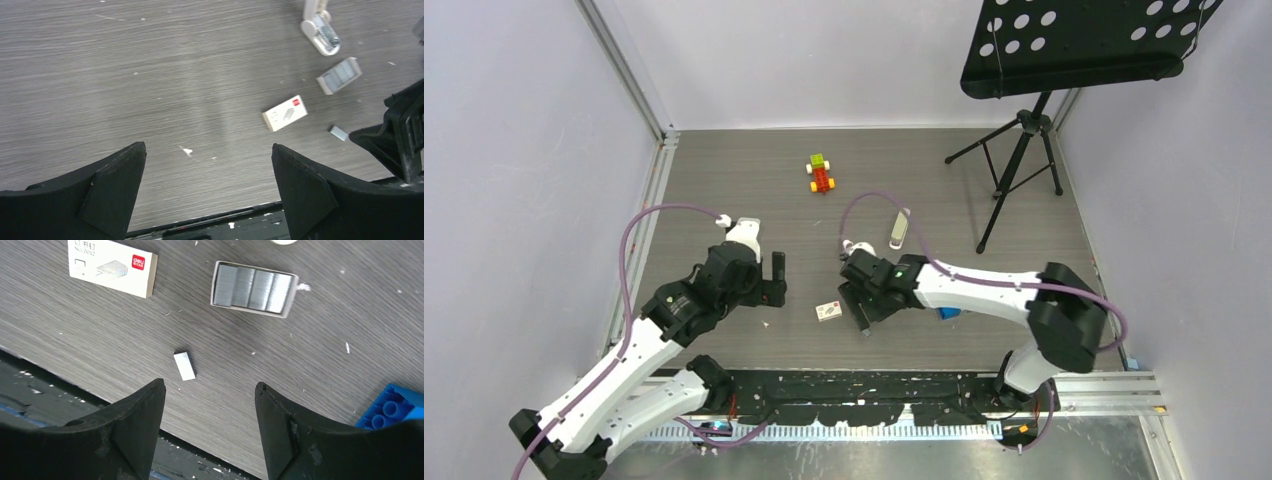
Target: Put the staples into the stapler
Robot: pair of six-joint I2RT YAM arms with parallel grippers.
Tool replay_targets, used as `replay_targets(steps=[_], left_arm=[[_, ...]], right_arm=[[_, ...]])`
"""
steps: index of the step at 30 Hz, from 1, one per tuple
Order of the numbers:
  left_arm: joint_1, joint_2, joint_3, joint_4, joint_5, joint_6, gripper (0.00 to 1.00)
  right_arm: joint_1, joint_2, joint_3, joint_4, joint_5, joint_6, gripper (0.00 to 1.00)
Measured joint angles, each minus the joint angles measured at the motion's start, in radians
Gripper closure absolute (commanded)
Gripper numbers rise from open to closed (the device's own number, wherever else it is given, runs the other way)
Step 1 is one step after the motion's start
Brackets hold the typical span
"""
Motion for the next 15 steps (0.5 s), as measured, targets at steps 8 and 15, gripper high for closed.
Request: replay_targets(steps=[8, 15], left_arm=[[0.057, -0.033, 0.0, -0.046, -0.06, 0.068, 0.0], [0.088, -0.11, -0.013, -0.036, -0.071, 0.09, 0.0]], right_arm=[[0.08, 0.184, 0.114, -0.058, 0.04, -0.067, 0.42], [0.109, 0.249, 0.16, -0.074, 0.031, -0.098, 0.49]])
